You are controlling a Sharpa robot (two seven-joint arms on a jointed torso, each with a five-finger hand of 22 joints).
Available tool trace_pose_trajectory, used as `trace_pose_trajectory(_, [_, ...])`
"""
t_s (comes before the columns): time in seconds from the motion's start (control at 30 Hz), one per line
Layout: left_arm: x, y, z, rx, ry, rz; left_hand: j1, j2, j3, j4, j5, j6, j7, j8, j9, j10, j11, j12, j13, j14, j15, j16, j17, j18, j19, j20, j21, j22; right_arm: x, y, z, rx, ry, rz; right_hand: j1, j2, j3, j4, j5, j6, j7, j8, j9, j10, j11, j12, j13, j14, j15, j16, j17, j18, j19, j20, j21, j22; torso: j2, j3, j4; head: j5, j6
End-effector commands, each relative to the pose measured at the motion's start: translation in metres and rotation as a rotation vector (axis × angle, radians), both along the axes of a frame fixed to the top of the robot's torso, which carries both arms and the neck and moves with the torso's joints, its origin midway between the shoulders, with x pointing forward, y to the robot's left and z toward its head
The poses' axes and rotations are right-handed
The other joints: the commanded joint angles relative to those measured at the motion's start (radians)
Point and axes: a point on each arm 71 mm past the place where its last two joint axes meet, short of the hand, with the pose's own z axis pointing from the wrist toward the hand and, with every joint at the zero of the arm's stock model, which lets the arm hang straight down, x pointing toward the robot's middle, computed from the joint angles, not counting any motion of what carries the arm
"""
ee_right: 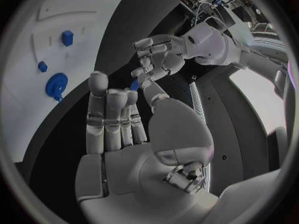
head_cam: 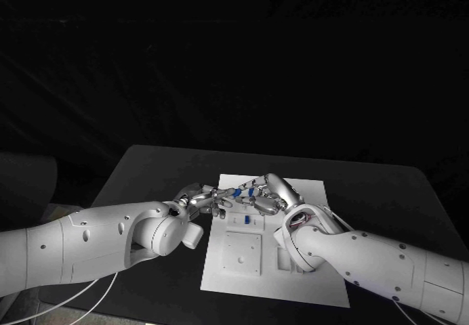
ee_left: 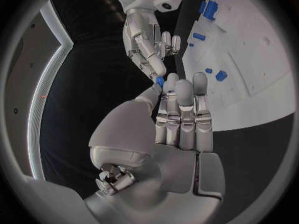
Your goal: Assemble the parts on the task board
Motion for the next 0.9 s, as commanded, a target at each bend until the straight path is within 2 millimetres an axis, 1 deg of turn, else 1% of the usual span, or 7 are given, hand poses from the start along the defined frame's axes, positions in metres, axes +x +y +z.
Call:
trace_pose_trajectory(0.03, [-0.0008,-0.0072,0.0026,-0.022,-0.004,-0.027,0.0,0.009,0.103,-0.107,0.004,0.005,0.0,0.003,0.0,0.042,-0.008,0.0,0.0,-0.002,-0.005,0.001,-0.002,-0.007,-0.01,0.0,0.005,0.018,-0.0045,0.0071,0.0017,-0.008,-0.047,0.014,0.009,0.001,-0.004,-0.001,-0.008,0.012,-0.002,0.003,0.001,0.001,-0.006,0.005,0.001,0.006,-0.002,0.002,0.002,-0.004,0.045,-0.008,0.004,0.029,0.0,-0.0003,-0.0002,0.0,-0.001])
trace_pose_trajectory(0.3, [-0.0013,-0.0096,0.0025,-0.026,-0.001,-0.036,0.0,0.009,0.103,-0.108,0.004,0.004,0.0,0.003,0.0,0.041,-0.007,-0.001,0.0,-0.004,-0.005,0.0,-0.002,-0.007,-0.012,0.0,0.006,0.019,-0.0055,0.0098,0.0012,-0.013,-0.071,0.002,0.012,-0.004,-0.003,0.0,-0.023,0.029,-0.007,0.003,0.001,0.004,-0.009,0.002,0.002,0.008,-0.004,0.001,0.002,-0.007,0.045,-0.01,0.007,0.028,0.0,-0.0002,0.0004,0.001,0.0])
trace_pose_trajectory(0.5, [-0.0015,-0.0102,0.0026,-0.027,-0.001,-0.037,0.001,0.009,0.103,-0.108,0.004,0.004,0.0,0.003,-0.001,0.041,-0.007,-0.002,0.0,-0.005,-0.005,0.001,-0.002,-0.007,-0.013,0.0,0.007,0.019,-0.0061,0.0113,0.0009,-0.014,-0.078,0.001,0.015,-0.007,-0.004,0.0,-0.031,0.034,-0.009,0.003,0.001,0.006,-0.009,0.001,0.002,0.009,-0.005,0.002,0.004,-0.008,0.045,-0.011,0.009,0.027,0.0,-0.0007,-0.0005,0.001,0.0])
trace_pose_trajectory(0.63, [-0.0017,-0.0109,0.0027,-0.028,-0.001,-0.039,0.0,0.009,0.103,-0.108,0.004,0.004,0.0,0.003,-0.001,0.041,-0.007,-0.002,0.0,-0.005,-0.005,0.003,-0.001,-0.007,-0.013,0.0,0.009,0.019,-0.0066,0.0129,0.0005,-0.016,-0.08,0.004,0.016,-0.012,-0.006,0.0,-0.033,0.034,-0.008,0.003,0.001,0.005,-0.009,-0.001,0.001,0.009,-0.005,0.001,0.004,-0.009,0.045,-0.011,0.01,0.027,0.001,-0.0006,-0.0003,0.001,0.0])
trace_pose_trajectory(0.8, [-0.0019,-0.0118,0.0028,-0.029,-0.002,-0.042,0.0,0.009,0.103,-0.108,0.004,0.004,0.0,0.003,-0.001,0.041,-0.007,-0.002,0.0,-0.005,-0.005,0.003,-0.001,-0.007,-0.013,0.0,0.009,0.019,-0.0074,0.0155,-0.0006,-0.021,-0.083,0.009,0.018,-0.022,-0.023,0.009,-0.03,0.027,-0.007,0.003,0.002,0.002,-0.008,-0.007,-0.001,0.007,-0.004,-0.004,0.002,-0.008,0.043,-0.01,0.002,0.023,0.0,-0.0002,-0.0002,0.001,0.0])
trace_pose_trajectory(0.9, [-0.002,-0.0122,0.003,-0.03,-0.003,-0.042,0.001,0.009,0.103,-0.109,0.005,0.004,0.0,0.003,-0.002,0.041,-0.007,-0.002,0.0,-0.006,-0.005,0.003,-0.001,-0.007,-0.014,0.0,0.01,0.019,-0.0071,0.0152,-0.0013,-0.024,-0.088,0.001,0.018,-0.022,-0.024,0.01,-0.03,0.026,-0.007,0.004,0.002,0.002,-0.008,-0.007,-0.001,0.007,-0.004,-0.004,0.002,-0.007,0.043,-0.01,0.002,0.023,0.0,-0.0004,0.0003,0.001,0.001])
